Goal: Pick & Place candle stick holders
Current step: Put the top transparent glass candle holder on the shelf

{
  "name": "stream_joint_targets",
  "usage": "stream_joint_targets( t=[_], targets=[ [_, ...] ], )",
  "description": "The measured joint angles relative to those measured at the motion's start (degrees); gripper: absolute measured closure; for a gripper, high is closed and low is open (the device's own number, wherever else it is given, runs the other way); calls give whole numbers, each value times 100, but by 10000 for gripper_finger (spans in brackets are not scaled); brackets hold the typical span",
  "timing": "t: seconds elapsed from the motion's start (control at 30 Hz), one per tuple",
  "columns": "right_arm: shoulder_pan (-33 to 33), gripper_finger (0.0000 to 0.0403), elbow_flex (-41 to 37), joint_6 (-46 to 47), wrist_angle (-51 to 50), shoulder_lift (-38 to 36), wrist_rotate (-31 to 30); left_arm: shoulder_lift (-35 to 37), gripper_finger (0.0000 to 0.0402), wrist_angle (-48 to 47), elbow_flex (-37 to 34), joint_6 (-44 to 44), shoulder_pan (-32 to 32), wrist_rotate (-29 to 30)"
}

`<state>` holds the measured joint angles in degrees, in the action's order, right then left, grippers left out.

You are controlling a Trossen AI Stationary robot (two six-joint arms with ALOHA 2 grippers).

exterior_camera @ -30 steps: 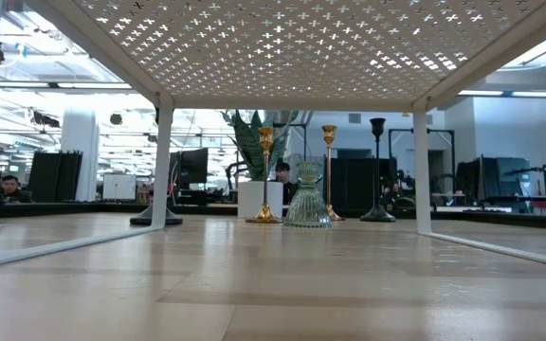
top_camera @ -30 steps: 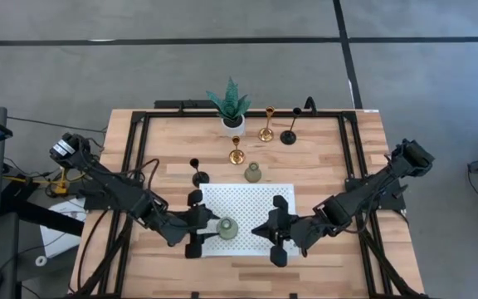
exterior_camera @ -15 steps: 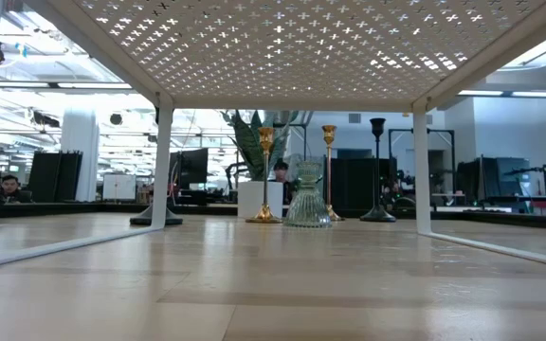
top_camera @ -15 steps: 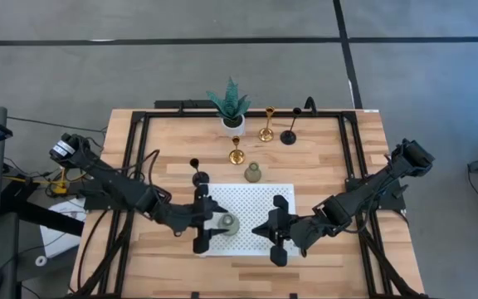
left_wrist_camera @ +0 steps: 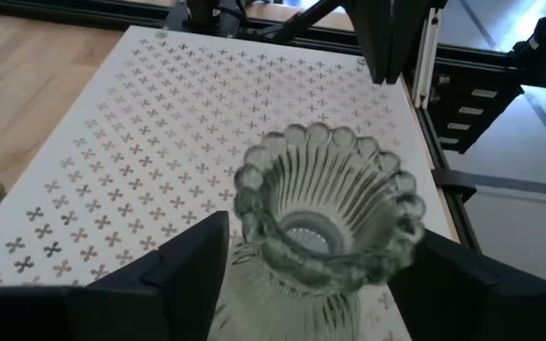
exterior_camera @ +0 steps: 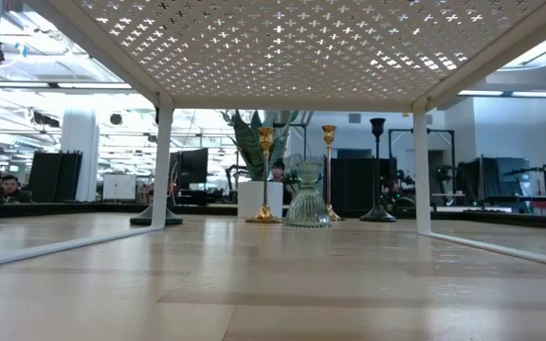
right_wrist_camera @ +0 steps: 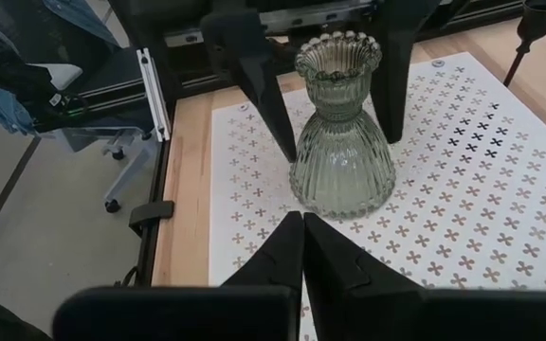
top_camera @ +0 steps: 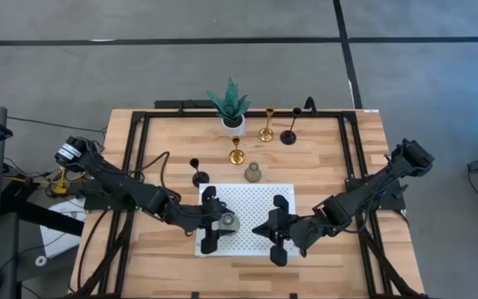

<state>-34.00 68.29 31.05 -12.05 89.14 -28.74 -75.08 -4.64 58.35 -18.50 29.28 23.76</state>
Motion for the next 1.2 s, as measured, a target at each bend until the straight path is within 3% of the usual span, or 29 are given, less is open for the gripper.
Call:
stream_joint_targets(
  t=[0.33,0.43,0.7,0.93,1.2],
  targets=[
    [0,403,0,0,0,0,-6,44,257,65,3,-122,51,16],
    [0,403,0,0,0,0,-6,60,275,61,9,-136,129,-43],
    [0,403,0,-2,2,-2,-6,60,251,19,9,-313,356,-70],
    [-3,403,0,1,4,-1,5,60,275,-43,9,-339,487,26],
    [-11,403,0,37,28,-1,12,71,261,-497,14,-579,701,392]
  ],
)
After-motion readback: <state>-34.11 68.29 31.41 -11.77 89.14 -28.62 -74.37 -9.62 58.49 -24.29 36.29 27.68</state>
